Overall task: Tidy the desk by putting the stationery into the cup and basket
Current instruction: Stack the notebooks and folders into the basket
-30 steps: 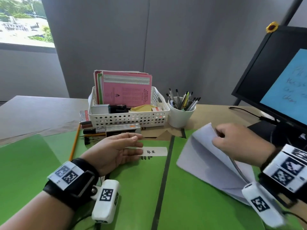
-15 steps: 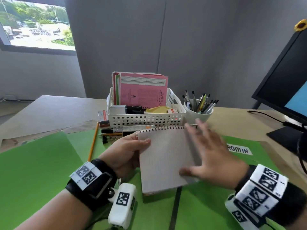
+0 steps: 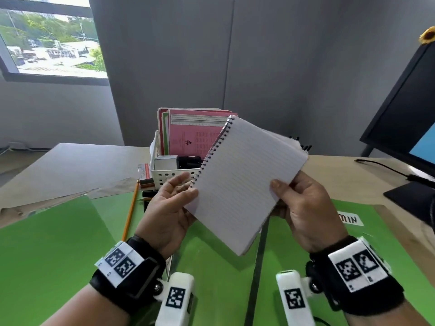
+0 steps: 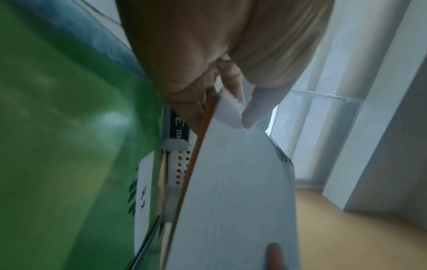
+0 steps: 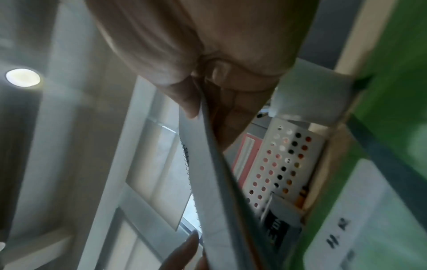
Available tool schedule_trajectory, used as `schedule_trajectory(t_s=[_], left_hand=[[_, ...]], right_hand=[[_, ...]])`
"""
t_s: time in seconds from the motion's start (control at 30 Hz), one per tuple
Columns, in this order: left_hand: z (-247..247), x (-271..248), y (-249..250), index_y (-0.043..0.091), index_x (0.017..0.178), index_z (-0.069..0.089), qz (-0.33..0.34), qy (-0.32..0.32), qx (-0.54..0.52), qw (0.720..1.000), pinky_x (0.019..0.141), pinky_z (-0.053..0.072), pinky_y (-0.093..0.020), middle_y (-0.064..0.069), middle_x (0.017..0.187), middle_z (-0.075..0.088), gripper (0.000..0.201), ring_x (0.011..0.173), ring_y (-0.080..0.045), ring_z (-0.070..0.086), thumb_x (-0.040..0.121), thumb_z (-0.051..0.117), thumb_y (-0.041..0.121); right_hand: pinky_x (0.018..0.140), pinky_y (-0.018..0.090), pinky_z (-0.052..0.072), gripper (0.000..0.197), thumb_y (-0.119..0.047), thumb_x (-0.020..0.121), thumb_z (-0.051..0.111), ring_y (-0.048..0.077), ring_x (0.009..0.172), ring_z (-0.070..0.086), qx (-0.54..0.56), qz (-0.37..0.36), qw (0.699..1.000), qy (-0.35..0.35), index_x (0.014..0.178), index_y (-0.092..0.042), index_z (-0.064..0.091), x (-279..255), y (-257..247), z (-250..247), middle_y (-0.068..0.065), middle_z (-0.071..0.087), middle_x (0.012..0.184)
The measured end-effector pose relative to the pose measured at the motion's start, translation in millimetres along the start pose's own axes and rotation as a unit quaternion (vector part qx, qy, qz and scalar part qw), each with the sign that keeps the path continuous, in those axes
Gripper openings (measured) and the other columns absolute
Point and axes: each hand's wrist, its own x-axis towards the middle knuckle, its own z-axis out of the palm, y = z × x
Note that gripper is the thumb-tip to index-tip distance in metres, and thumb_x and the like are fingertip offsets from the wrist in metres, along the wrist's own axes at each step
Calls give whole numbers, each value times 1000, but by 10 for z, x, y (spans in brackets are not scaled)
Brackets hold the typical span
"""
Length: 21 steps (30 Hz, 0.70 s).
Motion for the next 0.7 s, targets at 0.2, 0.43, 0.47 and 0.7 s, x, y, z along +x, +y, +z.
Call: schedule_trajectory(t_s=[0.2,0.43,0.47,0.7], left_hand=[[67,-51,6,16,123,48,17,-21,142,989,80,61,-49,-22,121,71,80,100,-38,73,57,93,14],[84,-79,-65,6,126,60,22,-11,106,994,85,60,-53,-24,121,71,46,103,-44,70,82,74,0],[87,-74,-66,7,127,59,26,-5,99,995,86,59,-55,-22,121,71,47,105,-44,69,82,71,0],[96,-45,-72,10,130,56,38,14,56,998,72,61,-47,-22,122,70,43,97,-37,71,89,63,-2]], right_hand=[[89,44,59,22,-16,96,60,26,102,73,-41,-57,997,-15,115,-18,70,23,117,176,5,78,108],[96,21,53,59,-11,98,57,4,120,63,-119,-11,978,-170,147,-39,41,-32,247,148,-18,67,130],[98,21,51,66,-11,99,58,2,123,61,-129,-7,973,-192,153,-40,32,-41,245,146,-22,63,134],[126,38,22,78,-40,88,64,-10,150,13,-226,-29,947,-224,156,-46,27,-123,293,239,-29,18,163]])
